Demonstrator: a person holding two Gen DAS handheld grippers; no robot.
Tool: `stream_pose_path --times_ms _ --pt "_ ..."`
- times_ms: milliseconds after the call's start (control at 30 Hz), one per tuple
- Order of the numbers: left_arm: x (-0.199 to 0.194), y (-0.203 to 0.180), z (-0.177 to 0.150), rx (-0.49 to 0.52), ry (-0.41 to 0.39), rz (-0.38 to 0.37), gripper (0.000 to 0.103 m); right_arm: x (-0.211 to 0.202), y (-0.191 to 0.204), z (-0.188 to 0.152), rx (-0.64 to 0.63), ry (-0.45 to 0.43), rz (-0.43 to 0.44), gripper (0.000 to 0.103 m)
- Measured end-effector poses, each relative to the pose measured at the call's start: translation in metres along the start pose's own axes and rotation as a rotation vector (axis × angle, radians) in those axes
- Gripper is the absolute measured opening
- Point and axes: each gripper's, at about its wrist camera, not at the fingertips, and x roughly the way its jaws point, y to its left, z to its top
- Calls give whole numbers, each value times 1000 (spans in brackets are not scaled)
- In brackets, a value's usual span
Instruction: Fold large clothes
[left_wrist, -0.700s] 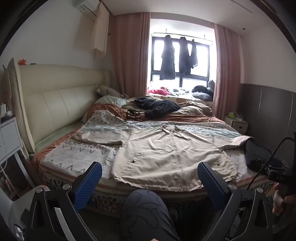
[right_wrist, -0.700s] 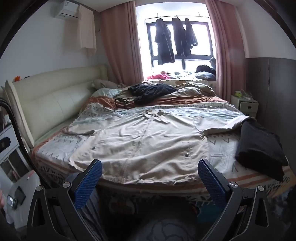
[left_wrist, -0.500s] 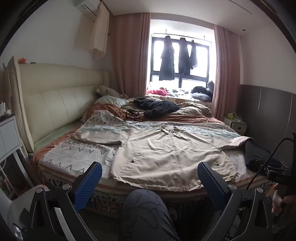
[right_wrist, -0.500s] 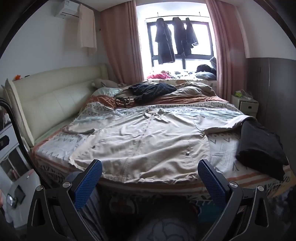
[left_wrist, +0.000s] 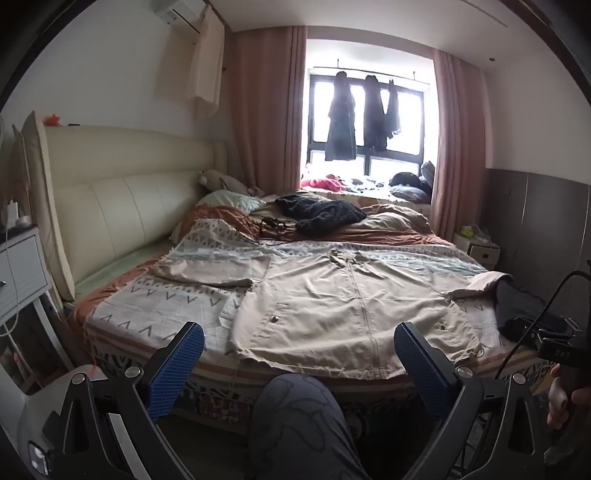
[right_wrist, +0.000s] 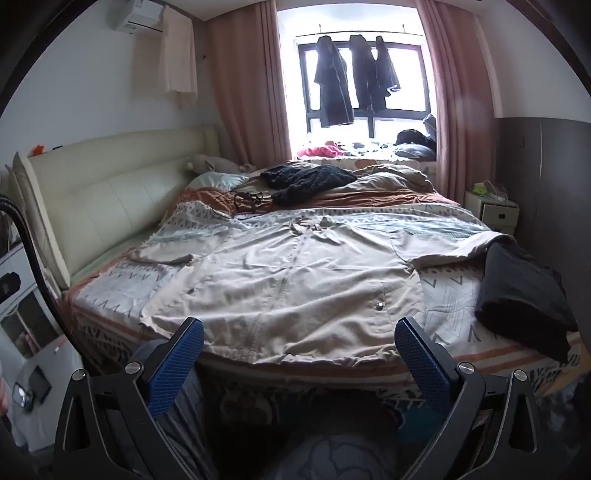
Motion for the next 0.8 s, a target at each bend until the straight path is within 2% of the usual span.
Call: stream_pose_path --times_ms 800 --pt "-4 7 -5 -12 -11 9 103 2 6 3 -11 20 -12 103"
